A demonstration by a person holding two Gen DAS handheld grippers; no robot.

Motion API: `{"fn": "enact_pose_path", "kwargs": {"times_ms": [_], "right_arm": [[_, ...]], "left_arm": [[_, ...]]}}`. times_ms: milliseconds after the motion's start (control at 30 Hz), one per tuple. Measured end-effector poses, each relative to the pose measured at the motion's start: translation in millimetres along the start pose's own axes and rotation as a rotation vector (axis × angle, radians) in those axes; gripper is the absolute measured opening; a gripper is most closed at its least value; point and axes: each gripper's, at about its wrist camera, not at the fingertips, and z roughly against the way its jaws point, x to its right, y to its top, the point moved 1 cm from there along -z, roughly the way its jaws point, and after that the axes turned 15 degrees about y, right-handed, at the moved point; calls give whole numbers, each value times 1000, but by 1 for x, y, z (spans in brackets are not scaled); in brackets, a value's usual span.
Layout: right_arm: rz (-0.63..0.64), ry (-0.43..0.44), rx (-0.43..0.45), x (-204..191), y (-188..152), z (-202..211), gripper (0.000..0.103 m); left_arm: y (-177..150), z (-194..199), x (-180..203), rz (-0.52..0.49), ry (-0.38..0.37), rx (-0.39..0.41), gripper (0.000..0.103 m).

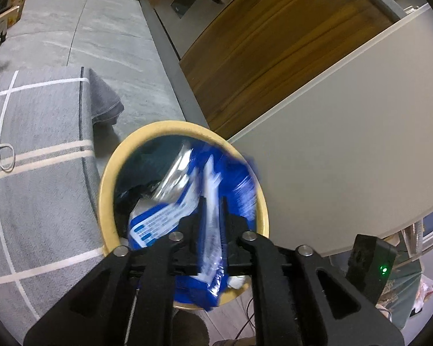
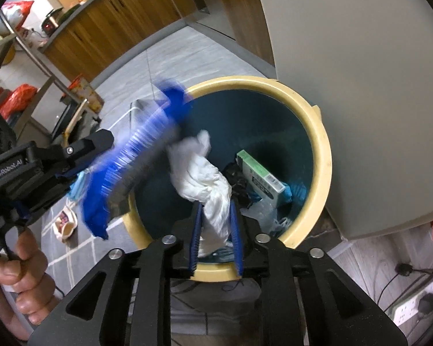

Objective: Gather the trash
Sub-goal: 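Carry the wipes package and tissue over the teal bin, then open both tools to drop the wipes package and tissue into the bin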

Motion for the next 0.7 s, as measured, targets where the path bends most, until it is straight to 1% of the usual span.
{"fn": "enact_pose_path", "kwargs": {"times_ms": [33, 100, 200, 233, 433, 500, 600, 700], "right_arm": [[2, -2, 2, -1, 0, 0, 28], [3, -1, 9, -2, 0, 1, 29], [5, 0, 16, -5, 0, 2, 33], [6, 2, 19, -5, 1, 2, 36], [20, 19, 37, -16, 5, 2, 45], [29, 26, 37, -21, 5, 0, 48], [45, 41, 33, -31, 5, -4, 50], [62, 61, 26, -44, 4, -9, 54]], "left_arm": [[0, 0, -1, 2, 0, 0, 19], [0, 4, -3, 3, 1, 9, 28], [0, 10, -8, 3, 7, 26, 35], [1, 13, -10, 4, 8, 32, 36], [3, 32, -30, 17, 49, 66, 48], [2, 42, -40, 24, 62, 80, 50], [-2, 59, -55, 22, 99, 99, 51], [-4, 73, -70, 28, 133, 110, 53]]}}
